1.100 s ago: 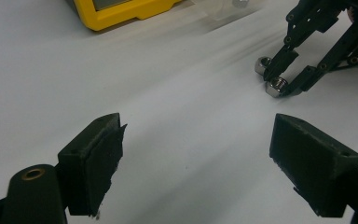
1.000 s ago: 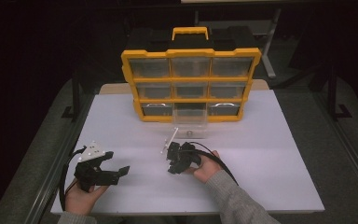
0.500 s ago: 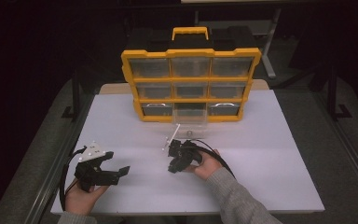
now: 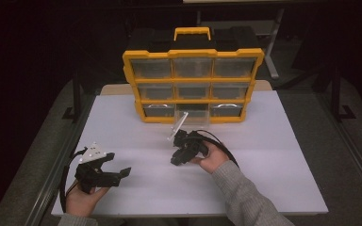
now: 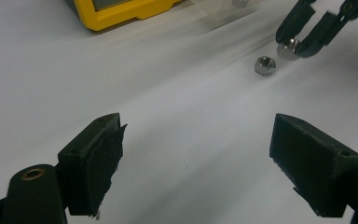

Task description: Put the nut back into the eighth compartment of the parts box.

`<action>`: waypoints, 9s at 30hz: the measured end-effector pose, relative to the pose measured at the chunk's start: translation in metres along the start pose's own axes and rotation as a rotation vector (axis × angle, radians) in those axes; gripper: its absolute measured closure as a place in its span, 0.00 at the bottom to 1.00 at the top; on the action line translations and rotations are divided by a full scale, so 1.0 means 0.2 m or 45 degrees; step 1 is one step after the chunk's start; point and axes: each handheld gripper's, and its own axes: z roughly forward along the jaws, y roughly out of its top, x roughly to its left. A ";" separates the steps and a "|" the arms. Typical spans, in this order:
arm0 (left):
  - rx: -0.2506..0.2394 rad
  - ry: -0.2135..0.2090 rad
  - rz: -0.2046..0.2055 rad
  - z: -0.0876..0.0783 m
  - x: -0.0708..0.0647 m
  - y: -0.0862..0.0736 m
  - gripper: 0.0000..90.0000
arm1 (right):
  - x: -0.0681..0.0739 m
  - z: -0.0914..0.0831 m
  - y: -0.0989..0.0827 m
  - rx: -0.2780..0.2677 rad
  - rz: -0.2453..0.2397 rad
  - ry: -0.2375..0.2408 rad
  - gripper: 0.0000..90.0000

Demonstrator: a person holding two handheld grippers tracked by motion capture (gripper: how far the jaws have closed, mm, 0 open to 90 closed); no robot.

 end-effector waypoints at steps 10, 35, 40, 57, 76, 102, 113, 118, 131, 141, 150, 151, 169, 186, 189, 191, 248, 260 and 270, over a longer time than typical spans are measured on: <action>-0.009 0.000 -0.007 0.00 0.00 0.00 0.18 | -0.05 -0.14 0.05 -0.066 -0.016 -0.019 0.77; -0.027 0.001 -0.026 -0.01 0.00 0.00 0.18 | -0.23 -0.47 0.12 -0.130 0.078 -0.146 0.77; -0.011 0.001 -0.012 -0.01 0.00 0.00 0.18 | -0.28 -0.50 0.13 -0.126 0.111 -0.174 0.77; -0.023 0.002 -0.028 -0.01 0.00 0.00 0.19 | -0.43 -0.44 0.05 -0.064 0.241 -0.260 0.77; -0.011 0.008 -0.017 -0.02 0.01 0.00 0.19 | -0.50 -0.35 -0.02 -0.035 0.321 -0.312 0.72; -0.007 0.008 -0.015 -0.01 0.00 0.00 0.19 | -0.24 -0.50 -0.02 -0.168 0.178 -0.227 0.69; -0.007 0.008 -0.017 -0.01 0.00 0.00 0.19 | -0.13 -0.47 -0.07 -0.201 0.121 -0.196 0.69; -0.017 0.006 -0.026 0.00 0.00 0.00 0.19 | -0.09 -0.44 -0.08 -0.205 0.114 -0.176 0.69; -0.005 0.011 -0.003 -0.01 0.01 0.00 0.19 | -0.05 -0.28 -0.11 -0.153 0.095 -0.141 0.68; -0.006 0.011 -0.002 -0.01 0.01 0.00 0.19 | -0.04 -0.13 -0.11 -0.089 0.066 -0.119 0.67; -0.005 0.010 -0.004 -0.01 0.01 0.00 0.19 | -0.04 0.01 -0.09 -0.034 0.059 -0.109 0.68; -0.005 0.010 -0.004 -0.01 0.01 0.00 0.19 | -0.05 0.02 -0.09 -0.030 0.052 -0.106 0.68; -0.006 0.009 -0.007 -0.01 0.01 0.00 0.19 | -0.06 0.15 -0.08 0.070 0.091 -0.128 0.74; -0.001 0.008 -0.006 -0.01 0.01 0.00 0.19 | -0.05 0.19 -0.07 0.105 0.064 -0.137 0.76; 0.001 0.007 -0.010 -0.01 0.01 0.00 0.19 | -0.06 0.19 -0.07 0.105 0.067 -0.124 0.76; -0.003 0.007 -0.002 -0.01 0.01 0.00 0.19 | -0.06 0.18 -0.07 0.106 0.067 -0.120 0.76; -0.027 0.003 -0.026 -0.01 0.01 0.00 0.19 | -0.26 -0.47 0.18 -0.120 0.085 -0.160 0.77; -0.019 0.001 -0.023 -0.01 0.01 0.00 0.19 | -0.37 -0.52 0.15 -0.108 0.174 -0.226 0.77; -0.007 -0.001 -0.013 -0.01 0.01 0.00 0.19 | -0.42 -0.49 0.12 -0.103 0.210 -0.252 0.77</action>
